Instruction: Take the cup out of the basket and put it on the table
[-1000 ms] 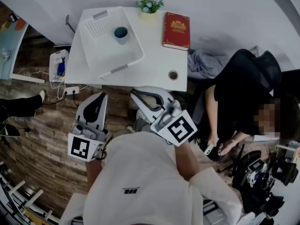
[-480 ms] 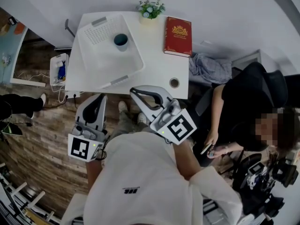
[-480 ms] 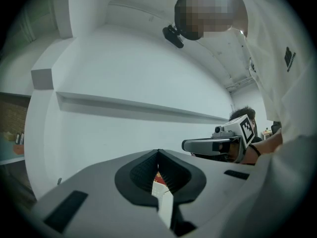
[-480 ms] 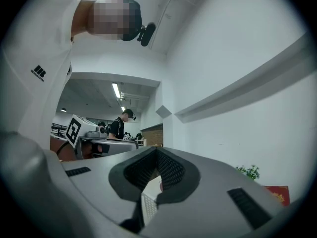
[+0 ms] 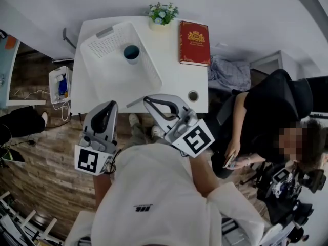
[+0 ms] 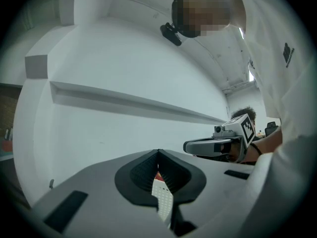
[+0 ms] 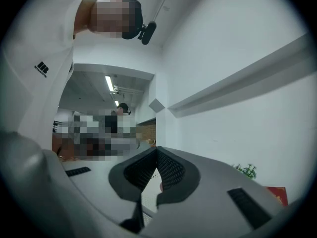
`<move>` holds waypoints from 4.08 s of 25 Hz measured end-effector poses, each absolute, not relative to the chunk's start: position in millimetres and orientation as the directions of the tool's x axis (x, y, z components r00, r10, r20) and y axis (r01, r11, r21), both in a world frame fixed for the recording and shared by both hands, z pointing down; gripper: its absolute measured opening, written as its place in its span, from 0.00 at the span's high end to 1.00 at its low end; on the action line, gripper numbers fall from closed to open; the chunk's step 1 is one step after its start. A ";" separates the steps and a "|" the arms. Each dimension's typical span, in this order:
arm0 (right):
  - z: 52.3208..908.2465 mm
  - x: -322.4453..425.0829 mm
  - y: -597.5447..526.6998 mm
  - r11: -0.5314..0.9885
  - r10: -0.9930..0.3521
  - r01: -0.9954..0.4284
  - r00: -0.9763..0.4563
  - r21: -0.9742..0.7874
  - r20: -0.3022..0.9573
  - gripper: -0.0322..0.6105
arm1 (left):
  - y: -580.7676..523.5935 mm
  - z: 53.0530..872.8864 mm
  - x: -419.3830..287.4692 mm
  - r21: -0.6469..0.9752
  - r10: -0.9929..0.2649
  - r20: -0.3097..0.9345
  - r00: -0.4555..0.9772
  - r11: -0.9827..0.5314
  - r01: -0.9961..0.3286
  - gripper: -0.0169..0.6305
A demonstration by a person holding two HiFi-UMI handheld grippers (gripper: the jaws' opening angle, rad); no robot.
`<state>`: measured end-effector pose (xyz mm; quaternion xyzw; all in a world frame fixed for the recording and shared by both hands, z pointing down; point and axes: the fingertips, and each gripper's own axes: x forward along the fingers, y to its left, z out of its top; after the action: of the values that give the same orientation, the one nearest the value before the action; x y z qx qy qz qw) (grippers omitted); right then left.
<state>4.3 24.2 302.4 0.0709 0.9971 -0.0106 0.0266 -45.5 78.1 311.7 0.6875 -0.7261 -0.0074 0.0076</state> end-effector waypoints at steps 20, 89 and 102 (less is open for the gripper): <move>352.8 -77.5 5.2 0.988 0.021 0.057 -0.971 0.146 0.240 0.93 | 57.2 324.7 -131.0 0.073 -0.998 -0.005 0.063 -0.063 -0.995 0.96; 602.3 -201.0 -88.1 0.885 -0.312 0.259 -0.285 0.386 0.906 0.83 | 11.0 375.6 -222.0 0.177 -0.995 0.088 -0.056 0.071 -0.982 0.96; 605.9 -196.9 -80.0 0.863 -0.279 0.324 -0.334 0.388 0.900 0.90 | 10.1 377.6 -220.7 0.176 -0.994 0.092 -0.056 0.072 -0.982 0.96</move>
<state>-196.9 -80.0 605.9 0.0143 0.7739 0.2613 -0.5767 -220.7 10.1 377.6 0.6805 -0.7259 -0.0330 0.0943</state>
